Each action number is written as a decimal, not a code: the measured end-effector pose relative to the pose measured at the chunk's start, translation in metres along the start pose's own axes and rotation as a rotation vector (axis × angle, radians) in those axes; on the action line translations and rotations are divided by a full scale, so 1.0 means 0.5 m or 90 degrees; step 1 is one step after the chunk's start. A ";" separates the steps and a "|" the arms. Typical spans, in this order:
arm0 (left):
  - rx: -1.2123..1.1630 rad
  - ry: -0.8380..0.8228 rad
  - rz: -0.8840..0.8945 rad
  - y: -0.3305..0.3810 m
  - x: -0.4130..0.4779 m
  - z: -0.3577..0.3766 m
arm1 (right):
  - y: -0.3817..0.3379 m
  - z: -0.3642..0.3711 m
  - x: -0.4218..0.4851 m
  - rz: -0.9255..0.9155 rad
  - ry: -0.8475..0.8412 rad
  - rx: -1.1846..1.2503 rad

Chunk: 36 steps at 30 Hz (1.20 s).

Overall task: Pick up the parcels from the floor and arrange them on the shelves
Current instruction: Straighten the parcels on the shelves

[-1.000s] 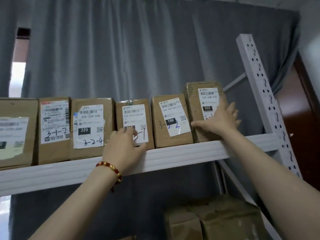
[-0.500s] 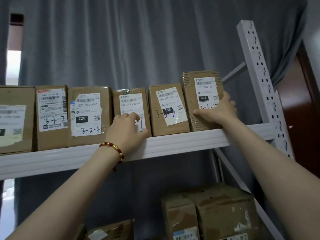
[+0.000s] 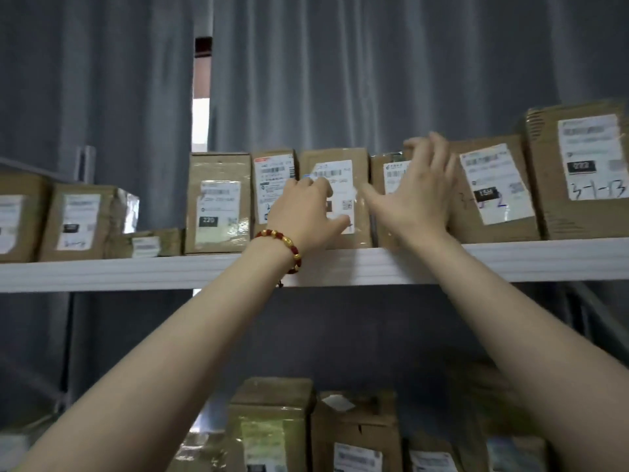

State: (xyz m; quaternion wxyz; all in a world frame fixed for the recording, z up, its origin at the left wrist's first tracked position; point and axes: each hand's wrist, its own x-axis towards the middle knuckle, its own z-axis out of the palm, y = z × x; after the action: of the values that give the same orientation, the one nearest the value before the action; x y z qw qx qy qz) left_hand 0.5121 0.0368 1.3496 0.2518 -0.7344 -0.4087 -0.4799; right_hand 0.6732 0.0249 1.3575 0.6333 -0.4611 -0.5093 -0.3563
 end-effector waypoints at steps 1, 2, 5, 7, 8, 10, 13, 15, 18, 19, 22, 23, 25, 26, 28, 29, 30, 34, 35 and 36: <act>0.013 -0.001 -0.002 -0.031 -0.005 -0.015 | -0.053 0.030 -0.021 -0.023 -0.020 0.026; 0.023 0.001 -0.005 -0.066 -0.011 -0.031 | -0.105 0.058 -0.041 -0.043 -0.037 0.049; 0.064 -0.008 -0.020 -0.196 -0.043 -0.081 | -0.249 0.133 -0.095 -0.084 -0.075 0.108; 0.084 -0.017 -0.043 -0.298 -0.074 -0.116 | -0.336 0.182 -0.130 -0.105 -0.106 0.112; 0.089 -0.020 -0.051 -0.354 -0.090 -0.132 | -0.376 0.207 -0.148 -0.114 -0.118 0.113; 0.101 -0.029 -0.068 -0.473 -0.118 -0.165 | -0.448 0.260 -0.183 -0.124 -0.139 0.117; 0.111 -0.034 -0.095 -0.653 -0.143 -0.214 | -0.543 0.345 -0.229 -0.113 -0.180 0.095; 0.104 -0.037 -0.113 -0.759 -0.156 -0.243 | -0.601 0.402 -0.253 -0.091 -0.211 0.077; 0.102 -0.053 -0.135 -0.896 -0.173 -0.276 | -0.685 0.478 -0.288 -0.075 -0.243 0.062; 0.100 -0.056 -0.151 -0.938 -0.175 -0.284 | -0.711 0.499 -0.299 -0.069 -0.251 0.060; 0.062 -0.011 -0.229 -1.052 -0.173 -0.309 | -0.773 0.550 -0.330 -0.044 -0.267 0.025; 0.038 0.023 -0.263 -1.085 -0.171 -0.316 | -0.788 0.563 -0.337 -0.042 -0.269 0.006; -0.006 0.094 -0.332 -1.153 -0.165 -0.326 | -0.815 0.592 -0.338 -0.046 -0.269 -0.018; -0.015 0.119 -0.367 -1.184 -0.161 -0.329 | -0.829 0.603 -0.334 -0.045 -0.268 -0.022; -0.022 0.126 -0.434 -1.239 -0.153 -0.329 | -0.854 0.621 -0.326 -0.031 -0.270 -0.027; -0.034 0.115 -0.463 -1.263 -0.149 -0.328 | -0.867 0.630 -0.323 -0.027 -0.273 -0.032; -0.059 0.101 -0.486 -1.286 -0.144 -0.325 | -0.879 0.640 -0.322 -0.026 -0.277 -0.038; -0.193 0.046 -0.532 -1.347 -0.131 -0.311 | -0.913 0.672 -0.324 -0.027 -0.287 -0.042; -0.211 0.037 -0.529 -1.354 -0.131 -0.308 | -0.917 0.677 -0.324 -0.025 -0.287 -0.042; -0.225 0.033 -0.524 -1.359 -0.131 -0.302 | -0.919 0.679 -0.326 -0.026 -0.286 -0.044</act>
State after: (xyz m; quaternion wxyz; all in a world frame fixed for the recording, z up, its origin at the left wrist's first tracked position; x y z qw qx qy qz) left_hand -0.1490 0.2648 1.3369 -0.0795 -0.5305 -0.5719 -0.6207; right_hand 0.1054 0.1959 1.3193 0.4804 -0.5399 -0.6344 -0.2743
